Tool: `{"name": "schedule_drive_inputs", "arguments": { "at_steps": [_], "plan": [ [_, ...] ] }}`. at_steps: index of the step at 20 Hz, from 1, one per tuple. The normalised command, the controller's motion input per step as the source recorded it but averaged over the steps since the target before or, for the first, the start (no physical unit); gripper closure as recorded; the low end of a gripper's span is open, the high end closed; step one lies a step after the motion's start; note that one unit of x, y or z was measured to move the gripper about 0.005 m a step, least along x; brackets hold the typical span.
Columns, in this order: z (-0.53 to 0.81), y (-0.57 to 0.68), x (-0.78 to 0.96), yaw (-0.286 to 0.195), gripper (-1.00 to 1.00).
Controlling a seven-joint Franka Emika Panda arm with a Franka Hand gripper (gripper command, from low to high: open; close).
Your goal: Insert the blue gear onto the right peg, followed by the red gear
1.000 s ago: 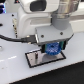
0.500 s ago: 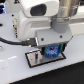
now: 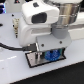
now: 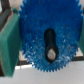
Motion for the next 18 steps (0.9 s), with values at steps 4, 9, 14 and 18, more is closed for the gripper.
{"name": "schedule_drive_inputs", "arguments": {
  "at_steps": [4,9,14,18],
  "plan": [
    [0.34,0.23,-0.01,0.0,-1.0],
    [0.35,0.12,-0.23,0.0,-1.0],
    [0.26,0.22,-0.47,0.0,-1.0],
    [0.12,0.28,-0.64,0.0,-1.0]
  ]
}}
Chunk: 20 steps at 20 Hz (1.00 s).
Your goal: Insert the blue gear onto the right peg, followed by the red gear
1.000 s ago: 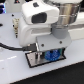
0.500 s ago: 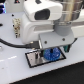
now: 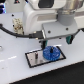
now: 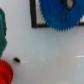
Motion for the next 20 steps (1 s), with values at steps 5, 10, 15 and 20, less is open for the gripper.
{"name": "schedule_drive_inputs", "arguments": {
  "at_steps": [5,10,15,20],
  "plan": [
    [0.04,0.4,-0.53,0.0,-1.0],
    [0.01,0.5,-0.54,0.0,-1.0],
    [-0.02,0.49,-0.47,0.0,-1.0],
    [-0.04,0.48,-0.33,0.0,-1.0]
  ]
}}
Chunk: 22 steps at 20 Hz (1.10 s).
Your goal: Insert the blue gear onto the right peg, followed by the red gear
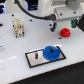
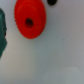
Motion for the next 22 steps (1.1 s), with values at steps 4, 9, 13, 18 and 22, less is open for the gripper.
{"name": "schedule_drive_inputs", "arguments": {
  "at_steps": [4,9,13,18,22],
  "plan": [
    [-0.14,0.39,-0.25,0.0,-1.0],
    [-0.24,0.11,-0.05,0.0,-1.0],
    [-0.13,-0.08,-0.03,0.0,-1.0],
    [0.0,-0.29,0.06,0.0,-1.0],
    [-0.18,-0.13,-0.01,0.0,-1.0]
  ]
}}
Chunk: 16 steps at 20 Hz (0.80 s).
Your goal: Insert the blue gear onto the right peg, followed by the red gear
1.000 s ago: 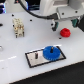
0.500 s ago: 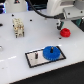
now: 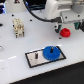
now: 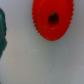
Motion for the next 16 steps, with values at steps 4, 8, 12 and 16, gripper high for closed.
{"name": "schedule_drive_inputs", "arguments": {
  "at_steps": [4,8,12,16],
  "plan": [
    [-0.3,-0.1,-0.01,0.0,-1.0],
    [-0.33,0.0,-0.08,0.0,-1.0],
    [-0.23,0.03,-0.17,0.0,1.0],
    [-0.07,0.06,-0.24,0.0,1.0]
  ]
}}
